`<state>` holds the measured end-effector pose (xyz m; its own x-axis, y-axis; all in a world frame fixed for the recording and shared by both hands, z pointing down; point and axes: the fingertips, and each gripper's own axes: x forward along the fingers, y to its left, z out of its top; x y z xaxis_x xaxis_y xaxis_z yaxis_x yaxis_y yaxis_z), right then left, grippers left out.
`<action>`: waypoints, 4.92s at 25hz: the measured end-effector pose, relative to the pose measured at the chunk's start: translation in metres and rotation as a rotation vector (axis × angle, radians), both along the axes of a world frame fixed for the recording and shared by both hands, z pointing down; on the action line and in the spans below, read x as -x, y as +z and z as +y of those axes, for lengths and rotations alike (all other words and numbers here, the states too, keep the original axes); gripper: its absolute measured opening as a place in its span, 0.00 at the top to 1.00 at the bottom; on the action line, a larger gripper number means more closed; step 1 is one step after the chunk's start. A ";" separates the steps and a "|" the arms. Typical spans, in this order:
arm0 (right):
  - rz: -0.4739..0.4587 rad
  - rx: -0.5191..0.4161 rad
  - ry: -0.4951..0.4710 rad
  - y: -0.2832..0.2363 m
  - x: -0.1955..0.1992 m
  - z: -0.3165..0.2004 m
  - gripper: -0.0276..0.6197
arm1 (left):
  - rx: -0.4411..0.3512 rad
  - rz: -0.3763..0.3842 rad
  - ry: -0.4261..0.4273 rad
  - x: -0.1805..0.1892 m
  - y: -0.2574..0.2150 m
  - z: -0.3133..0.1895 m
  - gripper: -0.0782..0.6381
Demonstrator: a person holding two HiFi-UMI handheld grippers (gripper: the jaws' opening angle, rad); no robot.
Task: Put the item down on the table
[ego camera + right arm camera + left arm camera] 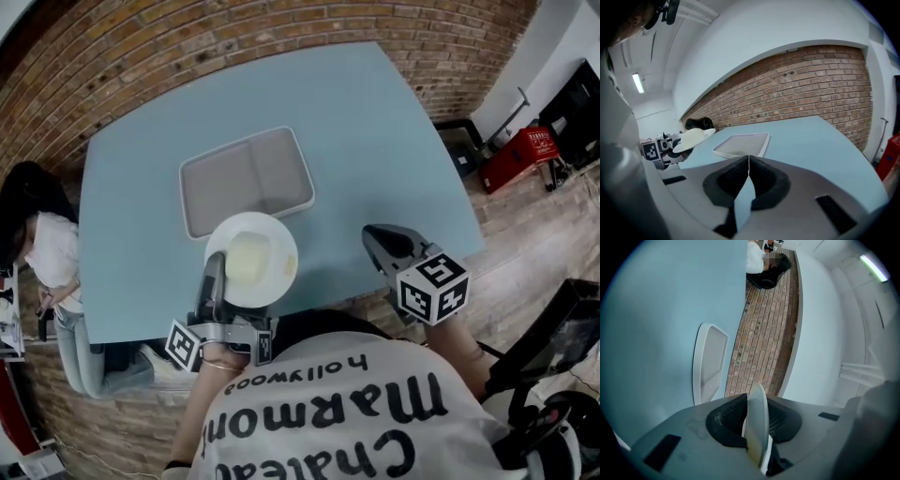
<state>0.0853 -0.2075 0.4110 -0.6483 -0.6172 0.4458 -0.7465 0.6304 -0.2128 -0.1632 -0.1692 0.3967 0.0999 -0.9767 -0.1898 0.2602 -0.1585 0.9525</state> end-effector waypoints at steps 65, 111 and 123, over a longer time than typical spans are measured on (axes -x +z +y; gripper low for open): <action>0.075 0.123 0.094 0.026 0.011 -0.032 0.94 | 0.639 -0.289 0.202 -0.037 0.140 -0.093 0.79; 0.022 0.105 0.106 0.010 -0.008 -0.020 0.94 | 0.843 -0.311 0.186 -0.030 0.128 -0.097 0.43; 0.016 0.099 0.070 0.009 0.004 -0.022 0.94 | 0.827 -0.123 0.067 -0.010 0.127 -0.097 0.43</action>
